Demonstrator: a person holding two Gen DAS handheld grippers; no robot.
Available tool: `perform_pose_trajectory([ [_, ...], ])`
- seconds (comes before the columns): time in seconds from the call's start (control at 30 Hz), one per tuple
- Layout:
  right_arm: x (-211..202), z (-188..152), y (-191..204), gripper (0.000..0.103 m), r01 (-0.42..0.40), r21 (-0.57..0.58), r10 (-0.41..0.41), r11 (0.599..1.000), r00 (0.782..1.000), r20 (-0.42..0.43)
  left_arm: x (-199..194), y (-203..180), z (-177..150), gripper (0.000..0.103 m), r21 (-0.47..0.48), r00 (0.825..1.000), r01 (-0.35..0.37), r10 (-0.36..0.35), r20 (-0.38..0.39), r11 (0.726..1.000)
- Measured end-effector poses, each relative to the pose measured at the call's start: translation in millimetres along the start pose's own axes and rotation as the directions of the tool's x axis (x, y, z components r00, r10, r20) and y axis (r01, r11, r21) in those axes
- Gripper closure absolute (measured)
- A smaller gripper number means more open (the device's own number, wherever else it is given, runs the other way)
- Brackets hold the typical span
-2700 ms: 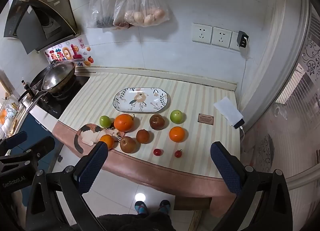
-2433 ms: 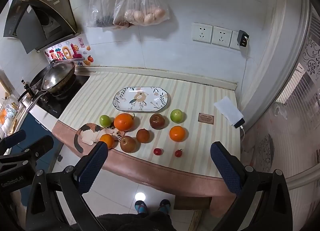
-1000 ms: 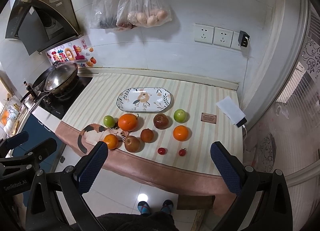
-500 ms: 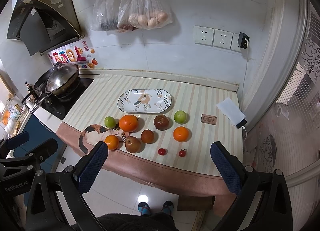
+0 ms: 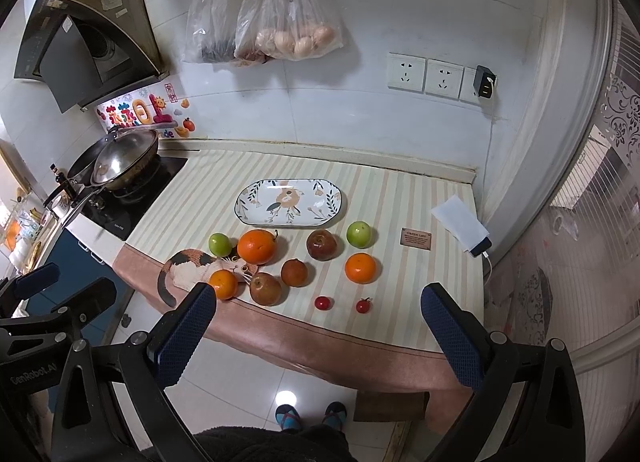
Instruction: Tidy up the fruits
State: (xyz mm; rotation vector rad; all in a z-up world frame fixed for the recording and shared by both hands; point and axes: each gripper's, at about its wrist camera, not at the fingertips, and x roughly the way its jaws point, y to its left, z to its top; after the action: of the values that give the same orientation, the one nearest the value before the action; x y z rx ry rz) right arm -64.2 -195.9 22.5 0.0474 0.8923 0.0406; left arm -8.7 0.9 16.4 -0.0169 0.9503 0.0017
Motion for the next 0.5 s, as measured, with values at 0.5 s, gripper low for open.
perform_pose_trajectory([
  [0.5,-3.2,8.5,-1.2,0.000,-0.018,0.037,0.017,0.999,1.000,0.018,0.3,3.1,3.4,0.000,-0.005,1.000,-0.005,0.005,0.002,1.000],
])
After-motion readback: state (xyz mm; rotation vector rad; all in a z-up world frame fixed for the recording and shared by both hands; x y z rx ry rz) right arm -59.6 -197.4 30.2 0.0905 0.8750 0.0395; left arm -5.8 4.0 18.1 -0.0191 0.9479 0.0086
